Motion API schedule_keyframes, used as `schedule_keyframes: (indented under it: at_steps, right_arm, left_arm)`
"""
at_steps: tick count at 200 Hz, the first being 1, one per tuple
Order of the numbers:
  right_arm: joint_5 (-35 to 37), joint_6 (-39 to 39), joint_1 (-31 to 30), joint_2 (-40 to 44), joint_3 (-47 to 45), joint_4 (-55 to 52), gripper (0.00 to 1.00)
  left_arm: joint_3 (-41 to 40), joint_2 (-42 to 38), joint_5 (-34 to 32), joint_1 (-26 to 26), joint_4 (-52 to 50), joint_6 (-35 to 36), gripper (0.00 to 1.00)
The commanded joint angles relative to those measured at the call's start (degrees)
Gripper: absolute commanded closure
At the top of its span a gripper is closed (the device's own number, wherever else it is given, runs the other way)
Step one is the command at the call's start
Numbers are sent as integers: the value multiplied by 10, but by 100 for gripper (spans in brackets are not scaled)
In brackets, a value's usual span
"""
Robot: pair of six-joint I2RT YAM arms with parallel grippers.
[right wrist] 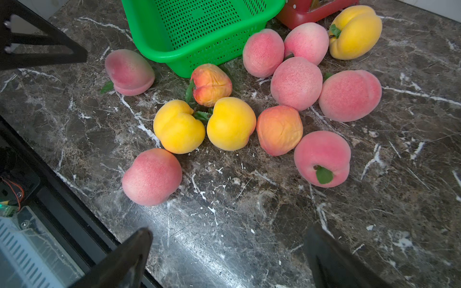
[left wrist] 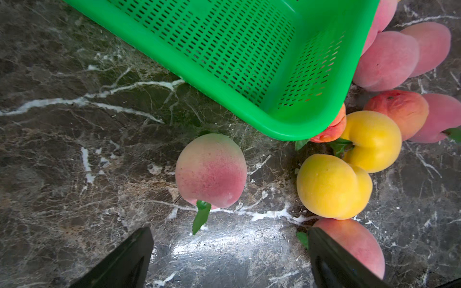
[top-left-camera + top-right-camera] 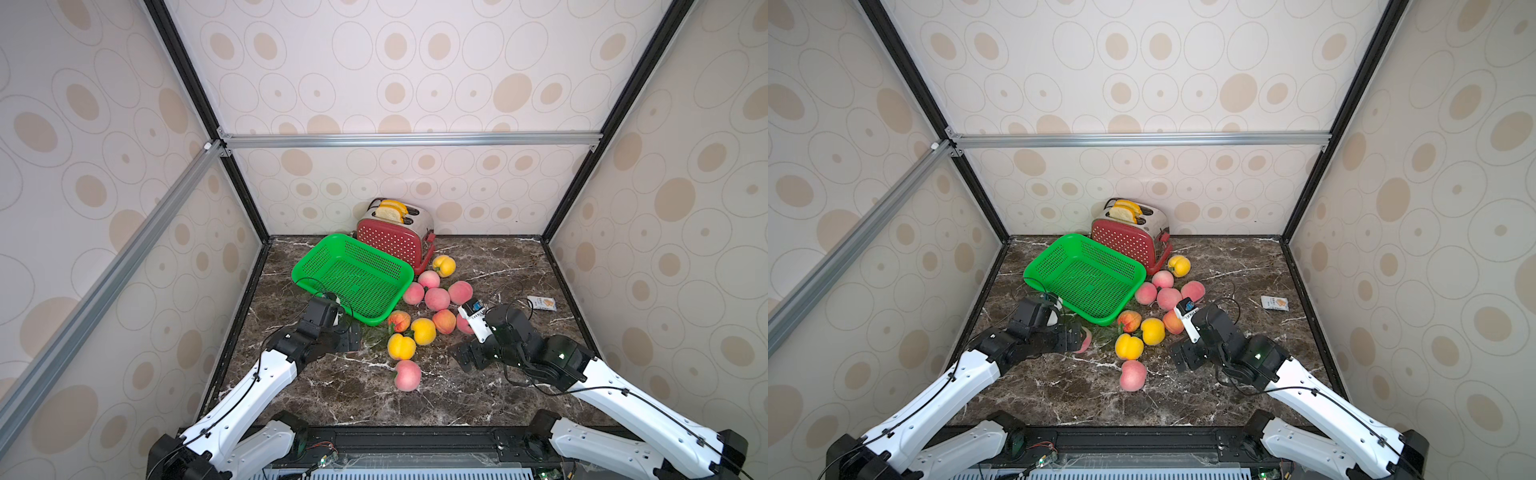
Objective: Put the peaches into the basket
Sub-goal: Pick up the peach from the center of the board.
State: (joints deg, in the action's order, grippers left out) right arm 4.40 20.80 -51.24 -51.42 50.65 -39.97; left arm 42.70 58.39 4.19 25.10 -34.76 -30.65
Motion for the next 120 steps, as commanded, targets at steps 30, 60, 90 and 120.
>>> schedule_keyframes:
  at_steps: [30, 60, 90, 120]
  right_arm:
    - [-11, -24, -7, 9, 2, -26, 0]
    - [-24, -36, -8, 19, -6, -14, 0]
    - [-25, -48, -8, 21, -8, -14, 0]
    - [-12, -57, -8, 32, -2, -25, 0]
  left_arm:
    - [0, 66, -16, 5, 53, 2, 1]
    - [0, 93, -40, 6, 58, 7, 1]
    - [2, 115, -49, 6, 61, 7, 1]
    - [10, 150, -44, 6, 62, 13, 1]
